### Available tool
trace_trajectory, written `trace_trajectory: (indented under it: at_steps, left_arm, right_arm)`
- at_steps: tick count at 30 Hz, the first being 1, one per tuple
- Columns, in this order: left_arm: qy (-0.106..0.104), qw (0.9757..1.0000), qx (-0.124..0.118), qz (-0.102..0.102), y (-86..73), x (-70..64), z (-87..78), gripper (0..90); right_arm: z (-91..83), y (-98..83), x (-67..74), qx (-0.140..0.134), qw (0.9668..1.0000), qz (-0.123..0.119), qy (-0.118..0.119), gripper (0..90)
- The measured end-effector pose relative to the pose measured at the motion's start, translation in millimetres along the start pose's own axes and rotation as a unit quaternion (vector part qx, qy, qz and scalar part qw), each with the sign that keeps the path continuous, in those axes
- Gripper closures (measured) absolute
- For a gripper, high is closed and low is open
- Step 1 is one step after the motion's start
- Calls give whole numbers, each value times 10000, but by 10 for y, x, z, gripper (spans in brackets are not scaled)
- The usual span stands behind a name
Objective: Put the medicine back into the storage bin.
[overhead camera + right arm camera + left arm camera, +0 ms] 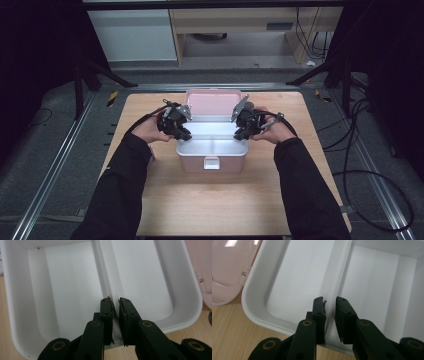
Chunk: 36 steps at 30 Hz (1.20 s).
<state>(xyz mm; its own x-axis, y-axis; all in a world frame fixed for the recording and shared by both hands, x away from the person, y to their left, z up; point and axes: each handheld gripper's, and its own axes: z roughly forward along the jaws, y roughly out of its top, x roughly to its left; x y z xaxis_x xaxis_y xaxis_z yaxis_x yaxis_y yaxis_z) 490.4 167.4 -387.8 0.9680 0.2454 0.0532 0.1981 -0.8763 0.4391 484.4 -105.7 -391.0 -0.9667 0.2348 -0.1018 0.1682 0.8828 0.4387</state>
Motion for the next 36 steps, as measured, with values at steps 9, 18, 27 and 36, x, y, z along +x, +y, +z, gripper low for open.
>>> trace_trajectory:
  at_steps: [9,18,27,36]
  left_arm:
    - [-166,9995,226,130,46,34,-3,816]
    - [-322,9972,625,248,134,80,3,819]
    - [-422,9968,609,285,140,121,-13,845]
    - [-167,9962,651,551,250,33,-186,861]
  right_arm:
    - [2,24,-22,99,9998,118,111,822]
    - [8,82,-62,356,9989,137,254,824]
    - [3,94,-89,395,9985,146,344,841]
    - [-156,116,-59,265,9995,-28,144,852]
